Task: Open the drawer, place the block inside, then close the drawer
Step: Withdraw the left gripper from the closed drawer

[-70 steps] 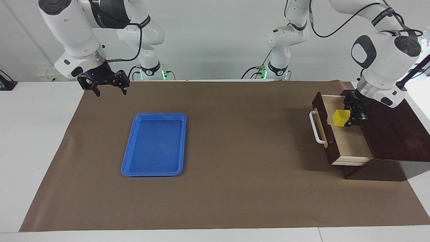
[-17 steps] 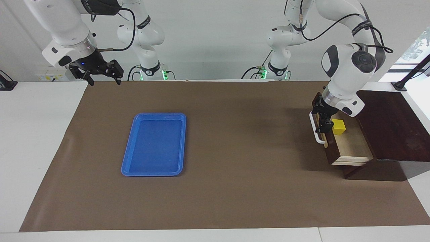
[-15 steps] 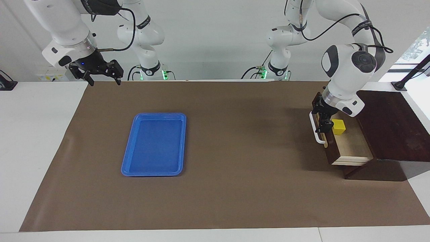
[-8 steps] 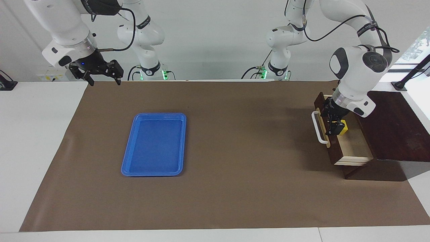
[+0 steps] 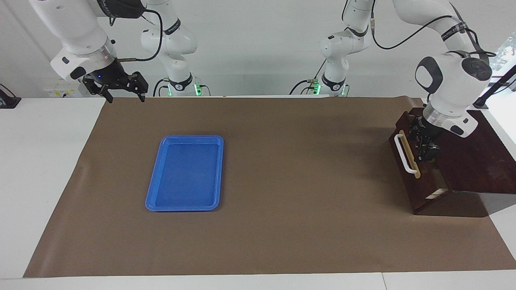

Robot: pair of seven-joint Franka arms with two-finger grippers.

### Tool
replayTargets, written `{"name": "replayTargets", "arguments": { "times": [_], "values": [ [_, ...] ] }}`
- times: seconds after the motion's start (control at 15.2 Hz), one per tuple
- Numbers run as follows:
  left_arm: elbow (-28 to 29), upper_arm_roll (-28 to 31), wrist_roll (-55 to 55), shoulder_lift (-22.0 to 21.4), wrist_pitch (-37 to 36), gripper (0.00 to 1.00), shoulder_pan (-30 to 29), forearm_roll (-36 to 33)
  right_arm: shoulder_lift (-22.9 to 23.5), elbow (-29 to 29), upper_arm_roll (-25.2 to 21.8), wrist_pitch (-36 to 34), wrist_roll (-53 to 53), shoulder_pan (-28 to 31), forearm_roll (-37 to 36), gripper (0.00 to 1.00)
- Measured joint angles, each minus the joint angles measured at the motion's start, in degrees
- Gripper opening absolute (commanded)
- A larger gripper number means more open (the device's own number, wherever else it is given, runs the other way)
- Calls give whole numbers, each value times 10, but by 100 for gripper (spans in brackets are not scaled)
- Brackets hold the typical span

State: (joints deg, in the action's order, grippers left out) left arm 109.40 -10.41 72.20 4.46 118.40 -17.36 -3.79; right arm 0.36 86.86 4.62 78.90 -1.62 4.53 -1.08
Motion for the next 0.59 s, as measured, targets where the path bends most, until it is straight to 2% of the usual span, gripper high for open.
{"name": "replayTargets", "arguments": {
  "times": [0.59],
  "values": [
    [-12,-5,-10,0,-2,100,-1,-1,0,0,0,0,0,1,0,100]
  ]
}}
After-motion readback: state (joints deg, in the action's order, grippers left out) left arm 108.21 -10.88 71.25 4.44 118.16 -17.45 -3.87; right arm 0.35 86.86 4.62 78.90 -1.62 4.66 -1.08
